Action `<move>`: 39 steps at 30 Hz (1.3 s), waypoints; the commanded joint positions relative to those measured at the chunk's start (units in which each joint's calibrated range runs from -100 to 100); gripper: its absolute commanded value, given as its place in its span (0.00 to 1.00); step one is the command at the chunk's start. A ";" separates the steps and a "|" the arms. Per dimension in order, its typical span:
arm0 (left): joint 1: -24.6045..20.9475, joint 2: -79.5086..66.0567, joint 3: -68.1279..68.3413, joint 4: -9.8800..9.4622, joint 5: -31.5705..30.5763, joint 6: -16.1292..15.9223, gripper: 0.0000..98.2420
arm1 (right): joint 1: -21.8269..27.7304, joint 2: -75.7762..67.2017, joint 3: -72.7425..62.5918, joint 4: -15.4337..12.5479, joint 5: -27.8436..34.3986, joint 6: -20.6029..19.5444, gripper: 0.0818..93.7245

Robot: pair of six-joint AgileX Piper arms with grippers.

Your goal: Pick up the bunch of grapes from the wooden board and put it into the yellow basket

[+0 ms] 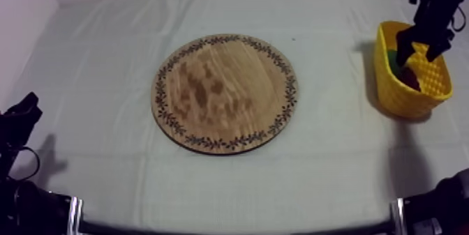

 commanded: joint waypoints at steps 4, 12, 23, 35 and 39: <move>0.02 0.02 -0.04 0.01 0.04 -0.01 0.00 | 0.18 -1.90 -0.41 -0.45 0.21 0.72 0.69; 0.02 0.02 -0.04 0.01 0.04 -0.01 0.00 | 0.80 -9.11 0.48 -0.85 -0.43 2.54 0.59; 0.02 0.02 -0.04 0.01 0.04 -0.01 0.00 | 1.42 -26.56 9.17 -0.33 -8.42 3.50 0.34; 0.02 0.02 -0.04 0.01 0.04 -0.01 0.00 | -0.96 -41.84 21.78 0.51 -18.13 0.87 0.04; 0.02 0.02 -0.04 0.01 0.04 -0.01 0.00 | -3.02 -47.19 27.57 2.15 -22.64 -0.88 0.02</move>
